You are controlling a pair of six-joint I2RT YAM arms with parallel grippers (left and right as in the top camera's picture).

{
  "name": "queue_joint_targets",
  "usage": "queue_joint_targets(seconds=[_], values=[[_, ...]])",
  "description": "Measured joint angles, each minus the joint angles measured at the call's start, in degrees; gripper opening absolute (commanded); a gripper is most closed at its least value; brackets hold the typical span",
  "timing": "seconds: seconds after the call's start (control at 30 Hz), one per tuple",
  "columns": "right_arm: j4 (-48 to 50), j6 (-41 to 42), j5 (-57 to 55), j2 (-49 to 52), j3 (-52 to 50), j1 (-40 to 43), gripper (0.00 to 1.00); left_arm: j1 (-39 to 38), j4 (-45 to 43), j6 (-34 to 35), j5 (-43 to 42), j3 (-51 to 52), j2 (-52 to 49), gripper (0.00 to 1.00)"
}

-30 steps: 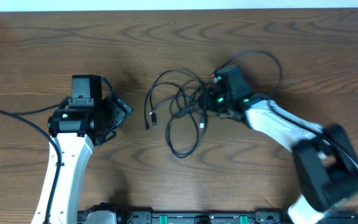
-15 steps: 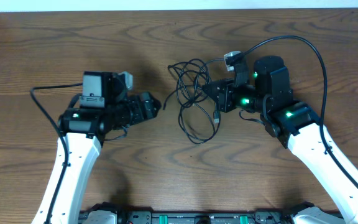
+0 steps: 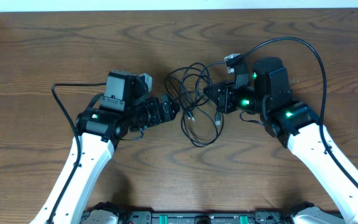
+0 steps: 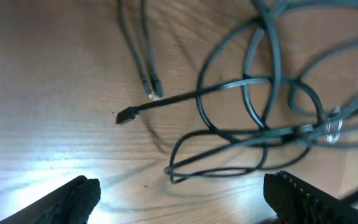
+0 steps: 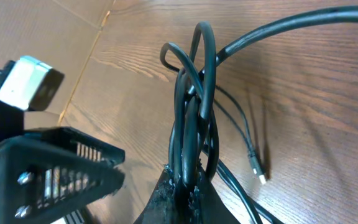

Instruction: Untangle cables

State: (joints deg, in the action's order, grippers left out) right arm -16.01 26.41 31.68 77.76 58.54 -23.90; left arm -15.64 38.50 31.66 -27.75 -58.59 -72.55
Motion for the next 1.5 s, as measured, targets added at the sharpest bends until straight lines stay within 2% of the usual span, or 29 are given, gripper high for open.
queue_joint_targets(seconds=[0.47,0.8,1.07,1.33,1.5], values=[[0.00,0.33,2.01,0.00,0.00,0.00,0.01,-9.51,-7.91,19.26,5.79,0.00,-10.95,0.90],[0.39,0.33,4.24,0.00,0.00,0.17,0.01,-12.33,-11.50,23.76,6.16,0.00,-19.96,0.91],[0.22,3.13,4.35,0.00,0.00,3.63,0.01,-12.24,-12.09,22.38,3.28,0.00,-20.26,0.90],[-2.89,7.63,-0.31,0.00,0.00,6.69,0.02,-12.24,-11.69,10.49,0.61,0.00,-20.26,0.91],[-4.87,9.18,-3.32,0.00,0.00,9.20,0.02,-12.31,-10.73,6.03,1.60,0.00,-20.26,0.90]])
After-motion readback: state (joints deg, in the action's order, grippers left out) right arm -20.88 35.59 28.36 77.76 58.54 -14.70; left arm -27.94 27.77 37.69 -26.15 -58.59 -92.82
